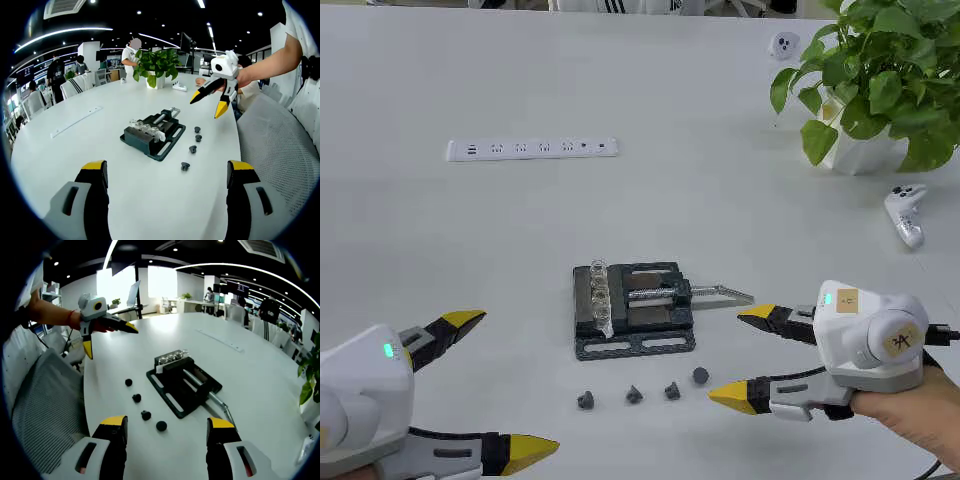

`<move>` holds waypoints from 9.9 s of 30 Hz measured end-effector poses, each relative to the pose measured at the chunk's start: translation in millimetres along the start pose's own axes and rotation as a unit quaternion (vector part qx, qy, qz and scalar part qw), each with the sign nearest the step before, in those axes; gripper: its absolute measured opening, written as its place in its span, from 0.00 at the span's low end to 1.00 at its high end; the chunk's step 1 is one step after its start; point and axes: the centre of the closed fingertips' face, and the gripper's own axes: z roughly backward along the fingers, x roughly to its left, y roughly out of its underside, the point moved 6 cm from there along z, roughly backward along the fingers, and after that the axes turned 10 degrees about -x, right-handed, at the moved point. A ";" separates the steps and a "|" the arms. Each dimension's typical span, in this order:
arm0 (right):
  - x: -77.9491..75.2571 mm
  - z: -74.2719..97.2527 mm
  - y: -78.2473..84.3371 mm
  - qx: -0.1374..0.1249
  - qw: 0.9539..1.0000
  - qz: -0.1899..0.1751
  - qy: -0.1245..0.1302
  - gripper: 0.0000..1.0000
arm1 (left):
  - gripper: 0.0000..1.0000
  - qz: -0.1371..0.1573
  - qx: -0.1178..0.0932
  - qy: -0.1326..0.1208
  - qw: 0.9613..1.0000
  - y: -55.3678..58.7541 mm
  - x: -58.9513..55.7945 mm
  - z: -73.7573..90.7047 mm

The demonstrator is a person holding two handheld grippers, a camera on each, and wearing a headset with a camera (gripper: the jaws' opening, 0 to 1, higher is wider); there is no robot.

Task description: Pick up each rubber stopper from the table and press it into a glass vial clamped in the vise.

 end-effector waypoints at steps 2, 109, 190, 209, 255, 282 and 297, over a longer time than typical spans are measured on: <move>0.3 0.1 0.6 0.001 1.000 0.000 -0.001 0.61 | 0.99 0.000 0.000 0.000 1.000 0.1 -0.4 0.0; 0.8 -55.8 14.3 0.247 0.925 0.224 -0.185 0.08 | 0.99 0.025 -0.006 -0.006 1.000 15.5 -0.5 -5.2; -58.2 -164.2 -124.2 0.202 0.930 0.233 -0.198 0.07 | 0.99 0.032 -0.013 -0.008 0.999 20.2 -2.0 -6.2; -58.8 -168.3 -119.9 0.209 0.929 0.228 -0.203 0.07 | 0.99 0.035 -0.013 -0.008 0.999 19.5 -2.3 -7.6; -54.3 -174.5 -118.8 0.256 0.912 0.247 -0.206 0.06 | 0.99 0.036 -0.018 -0.008 0.999 20.0 0.1 -8.3; -54.6 -172.3 -115.5 0.246 0.914 0.246 -0.207 0.08 | 0.99 0.039 -0.017 -0.008 0.999 21.3 -1.6 -7.8; -56.6 -173.0 -117.8 0.240 0.914 0.250 -0.210 0.08 | 0.98 0.042 -0.018 -0.006 0.999 23.5 -1.5 -9.7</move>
